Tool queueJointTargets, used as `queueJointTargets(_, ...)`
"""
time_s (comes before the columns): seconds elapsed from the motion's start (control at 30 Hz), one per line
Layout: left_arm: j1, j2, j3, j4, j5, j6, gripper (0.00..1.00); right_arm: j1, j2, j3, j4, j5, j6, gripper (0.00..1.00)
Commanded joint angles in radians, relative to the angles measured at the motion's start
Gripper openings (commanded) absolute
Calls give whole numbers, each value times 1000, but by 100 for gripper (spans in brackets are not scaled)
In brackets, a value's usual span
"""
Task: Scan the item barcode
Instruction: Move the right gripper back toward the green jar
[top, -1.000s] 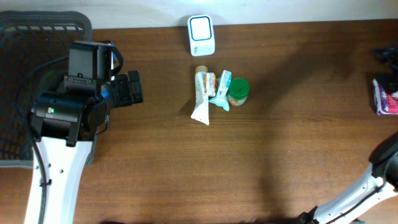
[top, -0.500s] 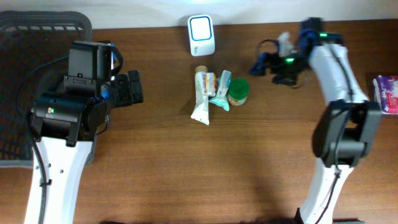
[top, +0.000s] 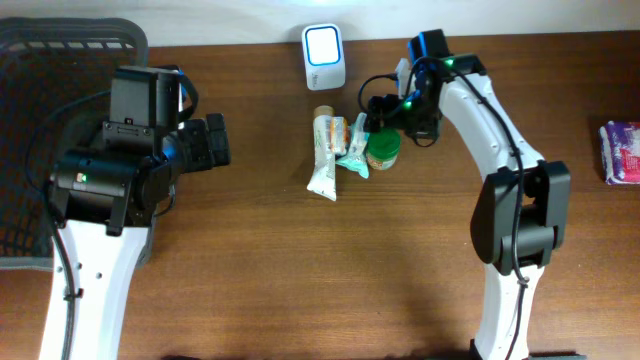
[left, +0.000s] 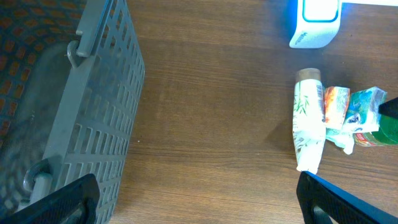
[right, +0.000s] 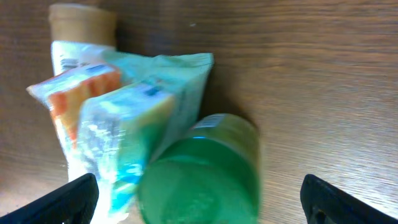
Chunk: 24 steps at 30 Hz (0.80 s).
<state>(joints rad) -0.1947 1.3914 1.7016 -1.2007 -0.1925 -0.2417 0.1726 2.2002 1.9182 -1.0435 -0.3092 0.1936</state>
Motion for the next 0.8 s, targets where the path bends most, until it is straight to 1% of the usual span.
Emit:
queueJointTargets(0.0,3,0,-1,2,-14,15,99,61,-32,-4,3,111,11,99)
queueJointTargets(0.1,3,0,-1,2,-14,15,99,100,-32,-4,3,238,33,99)
queueJointTargets(0.33,3,0,-1,2,-14,16,99,178,-32,-4,34,333,24,99)
queueJointTargets(0.47,3,0,-1,2,-14,16,99,220,-32,-4,37,451,24,99)
queueJointTargets(0.63,3,0,-1,2,-14,15,99,219,-32,-4,26,549,24,99)
queueJointTargets(0.77,3,0,-1,1,-14,15,99,211,-32,-4,20,584,24,99)
